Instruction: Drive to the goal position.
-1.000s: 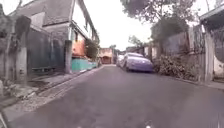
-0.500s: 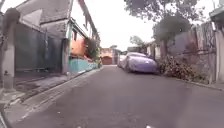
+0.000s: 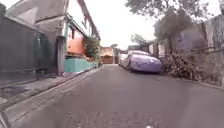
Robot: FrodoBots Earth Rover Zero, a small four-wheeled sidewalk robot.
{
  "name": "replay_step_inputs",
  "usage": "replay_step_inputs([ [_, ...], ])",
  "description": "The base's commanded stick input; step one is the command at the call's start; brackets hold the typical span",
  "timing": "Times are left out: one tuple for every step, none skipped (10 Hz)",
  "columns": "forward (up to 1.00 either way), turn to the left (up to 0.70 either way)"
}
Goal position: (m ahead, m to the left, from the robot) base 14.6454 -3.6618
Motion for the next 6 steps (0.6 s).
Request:
replay_step_inputs([
  [1.00, 0.03],
  [1.00, 0.03],
  [1.00, 0.03],
  [1.00, 0.02],
  [1.00, 0.02],
  [1.00, 0.02],
])
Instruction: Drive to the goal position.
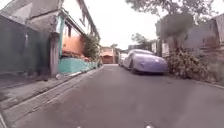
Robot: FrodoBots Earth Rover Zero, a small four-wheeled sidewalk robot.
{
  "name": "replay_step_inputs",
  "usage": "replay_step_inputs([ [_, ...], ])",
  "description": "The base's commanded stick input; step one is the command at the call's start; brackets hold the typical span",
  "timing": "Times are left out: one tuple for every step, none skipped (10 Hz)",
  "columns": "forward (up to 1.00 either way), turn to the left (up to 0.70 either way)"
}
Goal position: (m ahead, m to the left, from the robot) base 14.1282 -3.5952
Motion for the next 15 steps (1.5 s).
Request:
replay_step_inputs([
  [1.00, 0.03],
  [1.00, 0.03],
  [1.00, 0.03],
  [1.00, 0.03],
  [1.00, 0.03],
  [1.00, 0.03],
  [1.00, 0.03],
  [1.00, 0.03],
  [1.00, 0.02],
  [1.00, 0.02],
  [1.00, 0.02],
  [1.00, 0.03],
  [1.00, 0.02],
  [1.00, 0.02],
  [1.00, 0.02],
])
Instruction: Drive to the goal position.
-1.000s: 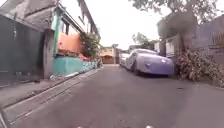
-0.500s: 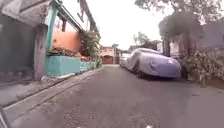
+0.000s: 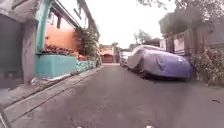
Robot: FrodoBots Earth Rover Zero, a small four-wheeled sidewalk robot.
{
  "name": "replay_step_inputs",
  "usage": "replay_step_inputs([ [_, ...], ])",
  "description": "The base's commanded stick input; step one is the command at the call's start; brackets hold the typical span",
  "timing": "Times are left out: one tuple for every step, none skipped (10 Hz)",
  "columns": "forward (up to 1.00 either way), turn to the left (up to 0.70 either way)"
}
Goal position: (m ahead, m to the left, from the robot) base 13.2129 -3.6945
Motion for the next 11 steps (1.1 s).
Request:
replay_step_inputs([
  [1.00, 0.02],
  [1.00, 0.02],
  [1.00, 0.02],
  [1.00, 0.02],
  [1.00, 0.02],
  [1.00, 0.02],
  [1.00, 0.02],
  [1.00, 0.02],
  [1.00, 0.02],
  [1.00, 0.02],
  [1.00, 0.02],
])
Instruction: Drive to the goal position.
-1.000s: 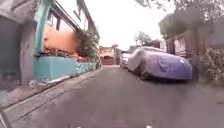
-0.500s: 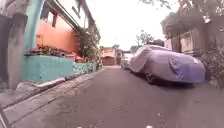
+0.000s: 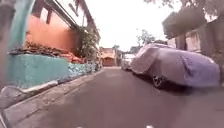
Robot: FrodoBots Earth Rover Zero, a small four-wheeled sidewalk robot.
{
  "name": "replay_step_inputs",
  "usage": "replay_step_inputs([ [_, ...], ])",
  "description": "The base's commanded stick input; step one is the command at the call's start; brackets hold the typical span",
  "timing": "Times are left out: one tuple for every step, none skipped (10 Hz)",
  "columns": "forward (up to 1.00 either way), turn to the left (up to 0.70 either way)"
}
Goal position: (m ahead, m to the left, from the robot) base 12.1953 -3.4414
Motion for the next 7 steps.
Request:
replay_step_inputs([
  [1.00, 0.02],
  [1.00, 0.02],
  [1.00, 0.02],
  [1.00, 0.02],
  [1.00, 0.02],
  [1.00, 0.00],
  [1.00, 0.00],
])
